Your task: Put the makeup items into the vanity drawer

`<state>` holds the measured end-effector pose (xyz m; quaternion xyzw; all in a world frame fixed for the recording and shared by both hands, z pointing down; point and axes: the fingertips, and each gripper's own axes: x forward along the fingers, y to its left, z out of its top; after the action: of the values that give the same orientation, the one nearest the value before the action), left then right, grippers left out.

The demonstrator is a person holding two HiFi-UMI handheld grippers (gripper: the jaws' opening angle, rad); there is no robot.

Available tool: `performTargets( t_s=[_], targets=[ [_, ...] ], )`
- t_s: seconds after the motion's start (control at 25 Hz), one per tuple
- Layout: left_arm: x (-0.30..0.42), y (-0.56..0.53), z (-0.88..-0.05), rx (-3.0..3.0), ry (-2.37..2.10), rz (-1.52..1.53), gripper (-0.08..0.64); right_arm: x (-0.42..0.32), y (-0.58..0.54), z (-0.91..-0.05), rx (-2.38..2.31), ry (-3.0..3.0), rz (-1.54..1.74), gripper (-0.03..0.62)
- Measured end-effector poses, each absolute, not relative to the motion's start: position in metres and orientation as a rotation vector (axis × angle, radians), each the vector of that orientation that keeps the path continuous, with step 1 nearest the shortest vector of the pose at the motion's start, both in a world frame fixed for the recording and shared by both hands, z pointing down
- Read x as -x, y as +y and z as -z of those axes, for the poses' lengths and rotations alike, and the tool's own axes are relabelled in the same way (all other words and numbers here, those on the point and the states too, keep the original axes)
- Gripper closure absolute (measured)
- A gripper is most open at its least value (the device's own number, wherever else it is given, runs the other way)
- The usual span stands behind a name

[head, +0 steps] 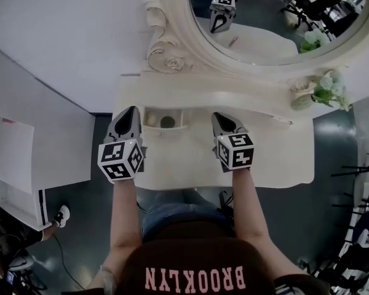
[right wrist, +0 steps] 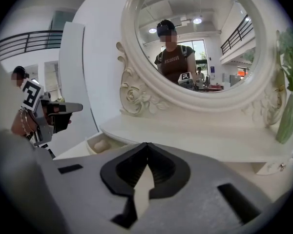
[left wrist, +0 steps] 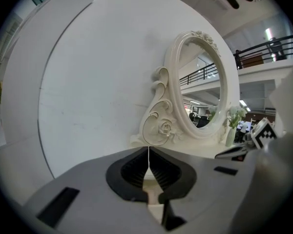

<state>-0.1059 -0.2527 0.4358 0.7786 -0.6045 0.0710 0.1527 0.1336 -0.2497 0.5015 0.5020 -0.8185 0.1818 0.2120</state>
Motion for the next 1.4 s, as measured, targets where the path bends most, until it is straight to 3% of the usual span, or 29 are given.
performTargets(
  t_s=[0.56,1.12,1.16,1.24,1.4],
  targets=[
    [0.011,-0.256,-0.442,-2.337,-1.59,-0.204,0.554,-0.242,-0.221,-0.502,-1.596,-2.158,-0.54,0.592],
    [-0.026,-0.24,-0.488,-2.305,-1.501,-0.298,0.554,-0.268,-0.182,-0.573,-1.508,-2.002,-0.732,0.591],
    [-0.027,-0.239,-0.491,-2.303,-1.498,-0.304,0.554,-0.269,-0.18,-0.579,-1.496,-1.992,-0.741,0.585],
    [-0.028,-0.237,-0.495,-2.298,-1.494,-0.314,0.554,-0.27,-0.176,-0.588,-1.468,-1.967,-0.756,0.504],
    [-0.029,-0.236,-0.5,-2.29,-1.491,-0.323,0.554,-0.27,-0.169,-0.604,-1.422,-1.929,-0.775,0.479]
  ],
)
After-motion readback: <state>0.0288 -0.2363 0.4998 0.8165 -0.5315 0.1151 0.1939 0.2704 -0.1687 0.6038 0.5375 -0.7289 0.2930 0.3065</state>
